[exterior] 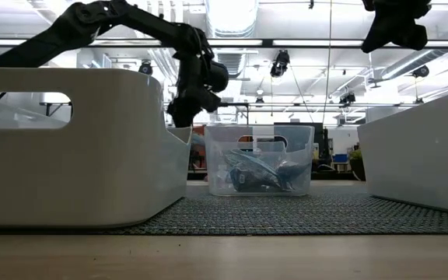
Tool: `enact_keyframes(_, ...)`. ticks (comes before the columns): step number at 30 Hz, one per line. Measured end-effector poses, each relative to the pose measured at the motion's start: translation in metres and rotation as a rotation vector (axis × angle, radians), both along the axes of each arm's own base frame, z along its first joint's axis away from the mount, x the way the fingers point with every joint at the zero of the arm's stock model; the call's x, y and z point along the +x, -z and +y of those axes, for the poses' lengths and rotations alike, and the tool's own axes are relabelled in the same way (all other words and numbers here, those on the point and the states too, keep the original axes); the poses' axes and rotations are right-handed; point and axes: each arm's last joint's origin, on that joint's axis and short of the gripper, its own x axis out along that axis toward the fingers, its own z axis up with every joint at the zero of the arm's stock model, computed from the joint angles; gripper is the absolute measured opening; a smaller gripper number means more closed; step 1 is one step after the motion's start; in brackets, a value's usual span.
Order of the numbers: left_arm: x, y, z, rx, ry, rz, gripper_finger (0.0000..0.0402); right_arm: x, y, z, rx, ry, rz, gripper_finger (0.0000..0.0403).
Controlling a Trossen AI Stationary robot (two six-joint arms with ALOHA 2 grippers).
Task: Pick and place Granola Bars by type
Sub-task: Put the orange granola bar into the white bin
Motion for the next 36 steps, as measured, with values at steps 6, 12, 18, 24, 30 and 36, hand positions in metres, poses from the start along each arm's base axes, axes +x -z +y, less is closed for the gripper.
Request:
enact_keyframes(6, 0.013, -0.02, -0.034, -0.059, 0.082, -0.087, 0.0093, 0.0, 0.0, 0.0, -0.004, -0.005, 0.001, 0.0013)
enact_keyframes(12, 0.023, -0.039, -0.068, -0.053, 0.139, -0.155, 0.0093, -0.001, 0.0, 0.0, -0.006, -0.009, -0.001, 0.0013)
enact_keyframes(18, 0.03, -0.063, -0.106, -0.022, 0.175, -0.237, 0.0093, -0.002, -0.002, 0.0, -0.007, -0.01, -0.009, 0.0013)
enact_keyframes(24, 0.038, -0.081, -0.15, -0.003, 0.24, -0.33, 0.0093, -0.003, -0.003, 0.0, -0.005, -0.012, -0.013, 0.0013)
enact_keyframes(30, 0.047, -0.09, -0.194, -0.012, 0.307, -0.383, 0.0093, -0.003, -0.003, 0.0, -0.005, -0.011, -0.013, 0.0013)
enact_keyframes(36, 0.057, -0.095, -0.226, -0.01, 0.371, -0.473, 0.0093, -0.002, -0.003, 0.001, 0.005, -0.021, -0.014, 0.0013)
